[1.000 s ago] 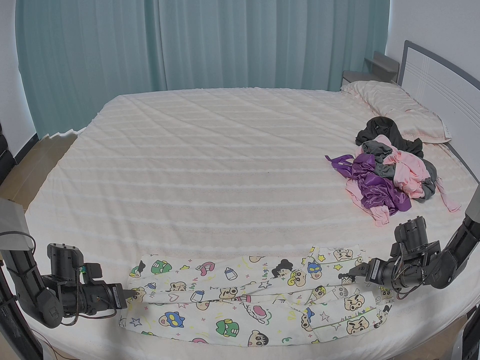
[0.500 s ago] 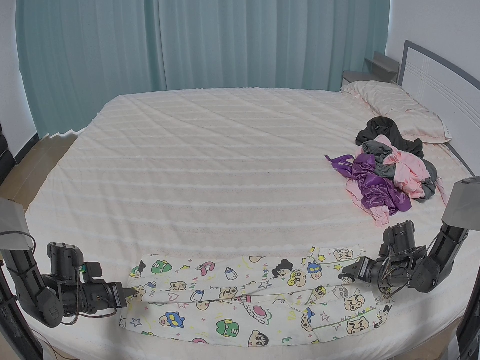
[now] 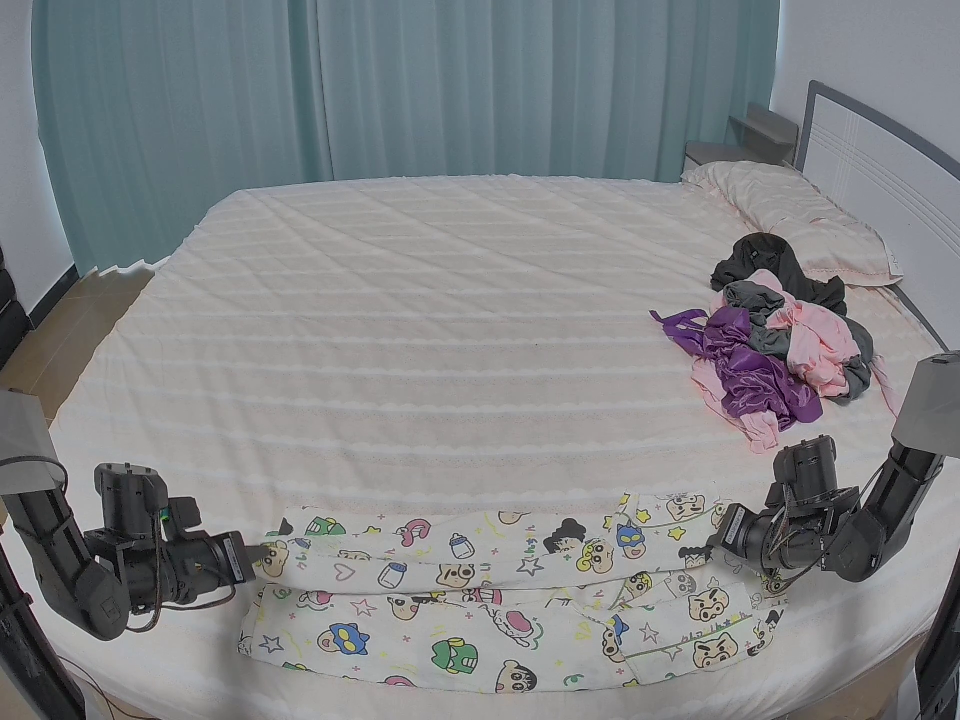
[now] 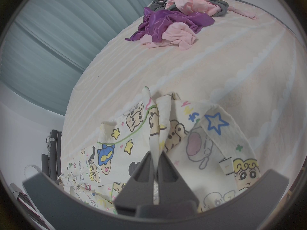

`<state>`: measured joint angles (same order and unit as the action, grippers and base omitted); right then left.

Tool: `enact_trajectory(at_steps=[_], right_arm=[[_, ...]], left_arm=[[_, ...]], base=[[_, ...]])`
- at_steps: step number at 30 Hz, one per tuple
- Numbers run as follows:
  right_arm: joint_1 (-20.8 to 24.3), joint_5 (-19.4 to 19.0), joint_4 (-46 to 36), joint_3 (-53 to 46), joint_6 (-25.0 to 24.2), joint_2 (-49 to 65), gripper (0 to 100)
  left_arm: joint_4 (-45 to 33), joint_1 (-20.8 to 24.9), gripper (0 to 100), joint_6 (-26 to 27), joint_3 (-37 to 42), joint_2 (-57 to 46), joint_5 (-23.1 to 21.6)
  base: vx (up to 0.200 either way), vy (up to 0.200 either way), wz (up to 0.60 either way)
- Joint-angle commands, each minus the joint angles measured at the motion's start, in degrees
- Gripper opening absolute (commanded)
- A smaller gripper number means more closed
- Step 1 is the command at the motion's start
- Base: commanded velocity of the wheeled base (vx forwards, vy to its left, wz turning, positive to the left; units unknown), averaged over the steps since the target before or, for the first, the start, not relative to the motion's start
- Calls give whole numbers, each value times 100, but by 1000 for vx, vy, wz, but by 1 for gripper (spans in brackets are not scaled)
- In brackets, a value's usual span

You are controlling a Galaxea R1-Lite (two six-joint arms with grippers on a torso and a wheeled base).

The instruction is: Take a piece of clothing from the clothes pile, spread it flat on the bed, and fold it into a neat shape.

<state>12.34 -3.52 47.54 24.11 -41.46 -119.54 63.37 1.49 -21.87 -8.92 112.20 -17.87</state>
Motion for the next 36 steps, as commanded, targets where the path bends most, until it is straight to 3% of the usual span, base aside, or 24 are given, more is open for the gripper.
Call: enact_trajectory(at_steps=[1,2,5,10,13,20,25,36], right_arm=[[-135,-34,18,94,-20,229,0],[-170,-34,27,155,-82,300,0],[-179,-34,9,243,-205,432,0],[-179,-34,18,384,-231,484,0],[-258,-26,27,586,-249,484,0],[-241,-17,62,709,-451,599,0],[-232,-17,71,665,-477,607,0],[-161,-34,185,-47,-416,757,0]], left_arm=[[-26,300,0,-406,-655,-137,583],[-35,396,0,-459,-892,-84,908],[-52,510,0,-538,-1226,12,1154],[-422,660,0,-696,-1762,-5,1198],[-931,730,0,-1109,-2412,-32,1207],[-1028,730,0,-1452,-3072,21,1497],[-1028,730,0,-1627,-3089,30,1567],[-633,554,0,-1584,-2245,311,1664]], base=[[0,0,0],[0,0,0],[0,0,0],[0,0,0],[0,0,0],[0,0,0],[0,0,0],[0,0,0]])
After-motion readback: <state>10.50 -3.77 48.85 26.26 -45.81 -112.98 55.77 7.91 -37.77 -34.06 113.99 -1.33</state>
